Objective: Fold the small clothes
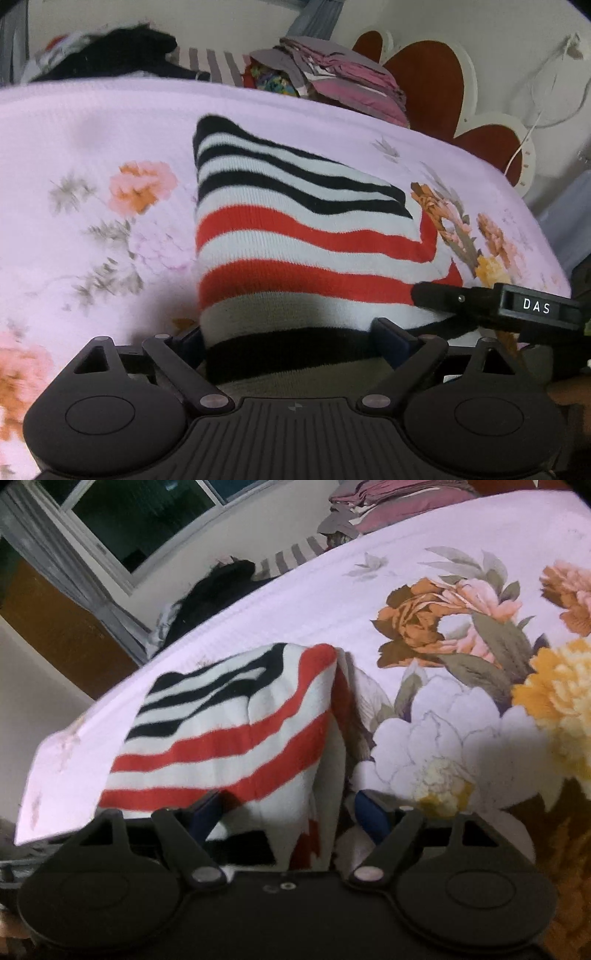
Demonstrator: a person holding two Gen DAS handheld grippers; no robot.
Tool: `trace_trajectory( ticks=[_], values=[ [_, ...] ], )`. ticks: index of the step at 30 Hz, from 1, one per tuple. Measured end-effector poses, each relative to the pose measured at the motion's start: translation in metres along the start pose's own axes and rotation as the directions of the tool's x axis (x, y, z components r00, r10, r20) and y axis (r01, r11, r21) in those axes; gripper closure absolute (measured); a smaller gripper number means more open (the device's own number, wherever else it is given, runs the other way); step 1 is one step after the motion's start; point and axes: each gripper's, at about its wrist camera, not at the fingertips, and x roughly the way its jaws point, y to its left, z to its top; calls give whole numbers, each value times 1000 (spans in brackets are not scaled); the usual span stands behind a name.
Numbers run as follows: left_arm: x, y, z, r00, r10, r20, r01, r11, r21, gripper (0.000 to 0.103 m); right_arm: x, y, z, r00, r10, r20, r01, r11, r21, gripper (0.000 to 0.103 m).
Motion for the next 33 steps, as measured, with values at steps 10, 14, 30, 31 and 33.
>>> trace_trajectory(
  ticks=[10, 14, 30, 31, 33],
  values=[
    [7, -11, 0, 1000, 2, 6, -2, 1000, -1, 28, 7, 11, 2, 1000, 14, -9, -14, 999, -29, 56],
    [1, -17, 1, 999, 22, 24, -23, 1000, 20, 36, 4, 15, 2, 1000, 19, 10, -19, 999, -34, 66],
    [-50, -4, 0, 995, 33, 91, -37, 998, 42, 49, -13, 58, -1, 993, 95, 64, -92, 995, -42, 70],
    [-56, 1, 0, 994, 38, 98, -43, 998, 42, 49, -12, 64, -2, 993, 103, 65, -100, 994, -46, 70],
    [-69, 11, 0, 993, 49, 110, -53, 998, 38, 49, -9, 79, -4, 990, 120, 67, -117, 992, -57, 70]
  ],
)
